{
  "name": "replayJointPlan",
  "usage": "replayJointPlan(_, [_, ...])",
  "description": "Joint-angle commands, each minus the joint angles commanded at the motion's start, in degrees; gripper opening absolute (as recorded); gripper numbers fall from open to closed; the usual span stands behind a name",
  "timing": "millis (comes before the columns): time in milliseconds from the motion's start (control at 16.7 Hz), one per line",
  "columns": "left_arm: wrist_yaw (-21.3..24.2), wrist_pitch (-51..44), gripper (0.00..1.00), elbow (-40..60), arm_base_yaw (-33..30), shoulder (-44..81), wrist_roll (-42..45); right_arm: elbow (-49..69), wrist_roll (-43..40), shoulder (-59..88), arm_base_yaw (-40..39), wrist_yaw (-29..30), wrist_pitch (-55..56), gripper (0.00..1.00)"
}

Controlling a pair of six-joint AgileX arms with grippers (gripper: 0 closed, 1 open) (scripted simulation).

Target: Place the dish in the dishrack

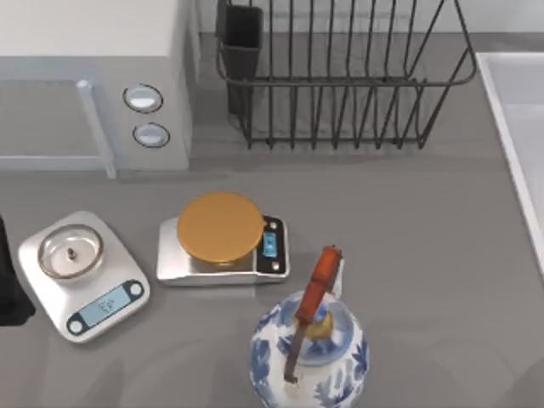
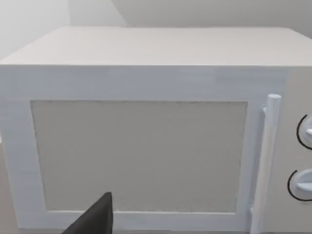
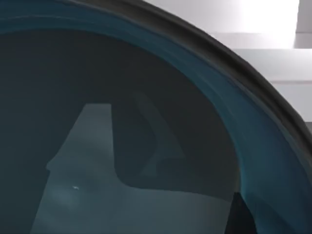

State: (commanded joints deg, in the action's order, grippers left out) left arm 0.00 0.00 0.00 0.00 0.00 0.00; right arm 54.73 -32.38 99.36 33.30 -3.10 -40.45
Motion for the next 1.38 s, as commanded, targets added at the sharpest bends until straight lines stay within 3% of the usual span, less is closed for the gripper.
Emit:
replayJointPlan(720, [0.00,0.00,1.00,0.00,0.00,0.00,0.00,2.06,-0.04,-0.13,0.24,-0.06,-2.14,0.00])
replayJointPlan(1380, [0.00,0.00,1.00,0.00,0.00,0.00,0.00,35.53,-0.70,-4.46,0.73,-0.15,-41.45,0.00])
